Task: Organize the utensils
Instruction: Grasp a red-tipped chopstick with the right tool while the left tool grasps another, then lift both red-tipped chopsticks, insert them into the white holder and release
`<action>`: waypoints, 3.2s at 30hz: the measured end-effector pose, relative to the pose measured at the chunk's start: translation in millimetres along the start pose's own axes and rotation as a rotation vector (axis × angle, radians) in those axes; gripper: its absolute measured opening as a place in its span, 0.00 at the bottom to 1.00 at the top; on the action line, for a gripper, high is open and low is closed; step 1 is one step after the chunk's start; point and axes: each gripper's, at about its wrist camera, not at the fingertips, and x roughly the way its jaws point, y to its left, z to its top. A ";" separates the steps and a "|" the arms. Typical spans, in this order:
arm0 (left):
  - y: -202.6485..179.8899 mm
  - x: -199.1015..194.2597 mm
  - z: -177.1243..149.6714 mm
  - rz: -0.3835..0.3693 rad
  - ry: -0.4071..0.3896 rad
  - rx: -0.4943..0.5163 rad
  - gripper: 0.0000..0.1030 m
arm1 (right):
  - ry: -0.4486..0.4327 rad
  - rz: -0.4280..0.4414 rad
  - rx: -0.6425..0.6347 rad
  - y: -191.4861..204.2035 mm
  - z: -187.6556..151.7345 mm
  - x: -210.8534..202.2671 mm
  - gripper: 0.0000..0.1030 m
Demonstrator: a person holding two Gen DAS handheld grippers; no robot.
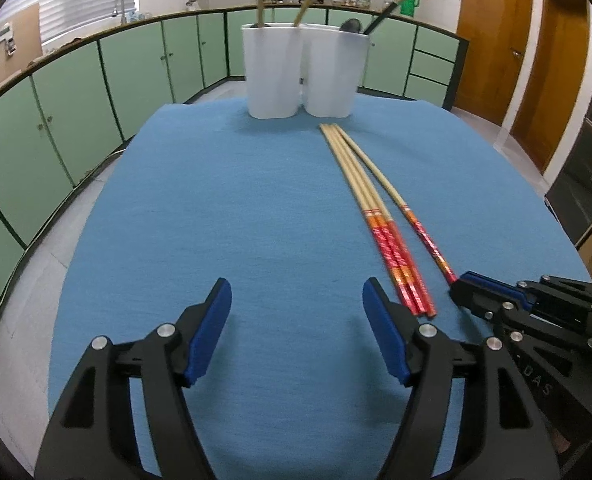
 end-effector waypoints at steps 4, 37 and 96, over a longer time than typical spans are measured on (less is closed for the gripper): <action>-13.3 -1.0 -1.5 -0.030 0.002 0.009 0.66 | -0.009 -0.029 0.017 -9.6 -0.8 -4.8 0.06; -44.9 18.2 -2.6 -0.010 0.056 0.004 0.05 | -0.018 -0.041 0.093 -57.4 -3.2 -12.7 0.06; -27.6 -203.8 245.5 -0.080 -0.710 0.103 0.05 | -0.478 0.111 -0.179 -14.9 275.7 -200.0 0.05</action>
